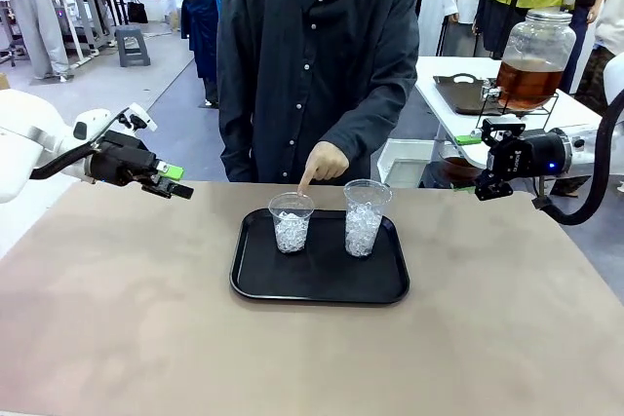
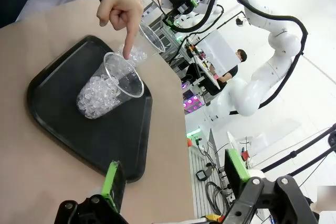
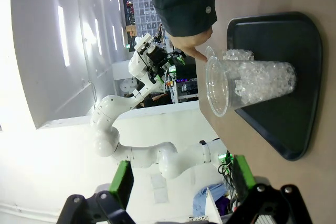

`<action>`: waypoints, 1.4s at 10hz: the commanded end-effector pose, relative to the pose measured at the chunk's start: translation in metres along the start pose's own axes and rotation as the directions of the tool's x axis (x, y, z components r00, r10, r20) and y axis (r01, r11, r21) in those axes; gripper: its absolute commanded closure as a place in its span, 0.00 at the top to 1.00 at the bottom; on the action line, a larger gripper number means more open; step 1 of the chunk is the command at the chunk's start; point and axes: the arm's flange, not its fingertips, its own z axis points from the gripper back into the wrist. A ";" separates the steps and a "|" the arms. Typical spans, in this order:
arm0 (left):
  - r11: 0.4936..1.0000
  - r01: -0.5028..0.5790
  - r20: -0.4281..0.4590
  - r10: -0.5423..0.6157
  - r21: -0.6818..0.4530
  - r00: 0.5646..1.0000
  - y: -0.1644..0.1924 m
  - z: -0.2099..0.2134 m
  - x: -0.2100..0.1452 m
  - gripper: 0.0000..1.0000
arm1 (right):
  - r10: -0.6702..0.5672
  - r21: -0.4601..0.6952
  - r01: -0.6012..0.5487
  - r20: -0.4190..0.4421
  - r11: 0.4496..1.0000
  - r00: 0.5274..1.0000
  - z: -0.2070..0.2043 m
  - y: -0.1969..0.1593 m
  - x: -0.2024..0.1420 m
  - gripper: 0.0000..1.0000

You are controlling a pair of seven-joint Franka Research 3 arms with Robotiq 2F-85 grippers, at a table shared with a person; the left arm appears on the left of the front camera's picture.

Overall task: Pour the drink into the iced cup.
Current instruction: Pick up the iced cup indicated by the human and present it to them.

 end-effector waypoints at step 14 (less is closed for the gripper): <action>0.756 0.616 0.034 -0.637 0.224 0.770 0.037 -0.066 0.004 1.00 | 0.002 -0.001 -0.002 0.003 1.000 1.000 0.000 0.001 0.000 1.00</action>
